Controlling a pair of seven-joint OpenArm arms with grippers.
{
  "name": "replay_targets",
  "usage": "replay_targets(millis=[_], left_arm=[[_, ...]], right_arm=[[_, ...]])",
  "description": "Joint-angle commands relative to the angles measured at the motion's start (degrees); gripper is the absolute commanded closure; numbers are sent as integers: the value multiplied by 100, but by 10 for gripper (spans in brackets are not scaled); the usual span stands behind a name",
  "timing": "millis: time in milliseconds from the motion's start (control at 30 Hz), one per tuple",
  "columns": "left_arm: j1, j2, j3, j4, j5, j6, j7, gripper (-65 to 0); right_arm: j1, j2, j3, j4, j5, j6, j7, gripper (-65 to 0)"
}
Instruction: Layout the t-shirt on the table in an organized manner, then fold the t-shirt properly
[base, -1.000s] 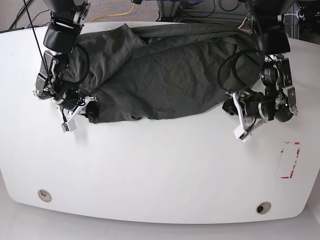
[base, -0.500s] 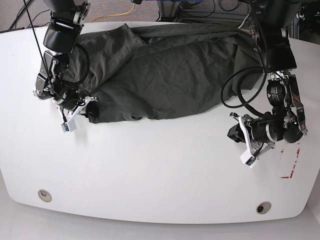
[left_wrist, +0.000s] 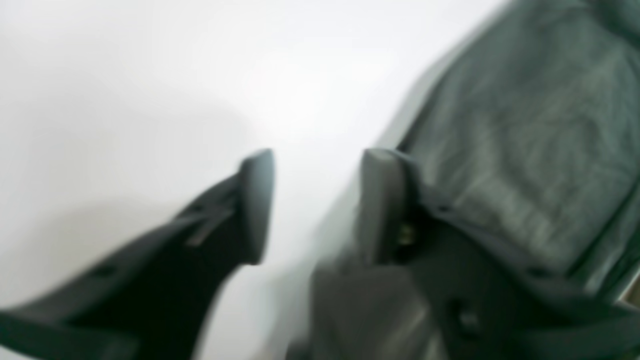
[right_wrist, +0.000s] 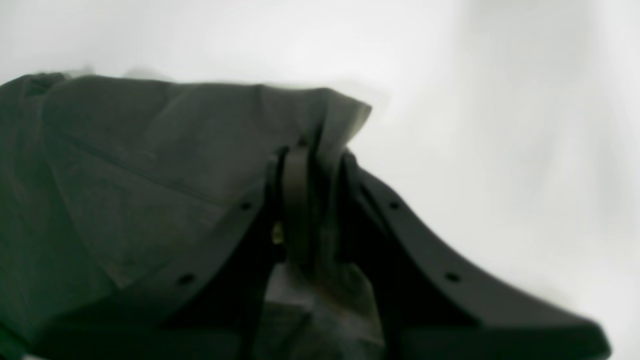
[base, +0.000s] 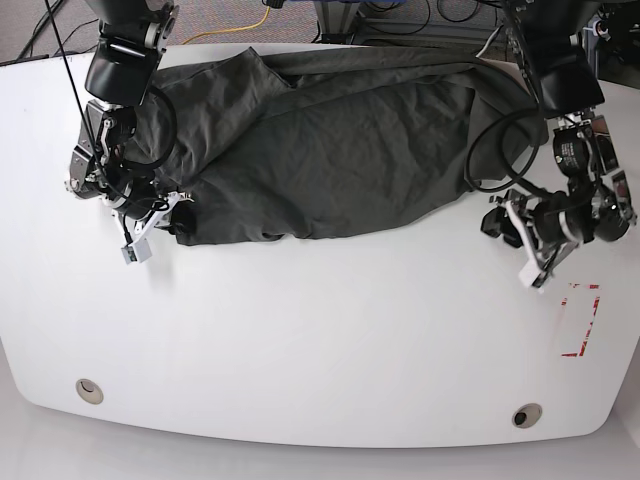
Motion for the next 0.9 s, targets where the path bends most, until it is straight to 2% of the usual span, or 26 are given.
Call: replay_targets(millis=[0, 67, 233, 300, 600, 867], left_arm=[[30, -75, -332, 88, -83, -6, -71, -360], [153, -75, -516, 88, -83, -6, -71, -392], [338, -75, -648, 88, -91, -6, -71, -399], [382, -75, -683, 88, -91, -6, -71, -399], [399, -84, -692, 114, -91, -6, -71, -399], [399, -84, -692, 97, -91, -6, -71, -399]], right_arm=[[33, 98, 0, 169, -214, -51, -251, -98], [33, 98, 0, 318, -214, -51, -260, -151], [33, 98, 0, 591, -214, -51, -313, -298], [33, 98, 0, 731, -214, -51, -383, -327], [-28, 54, 0, 1584, -214, -51, -682, -333], [25, 106, 18, 1505, -328, -51, -647, -333]])
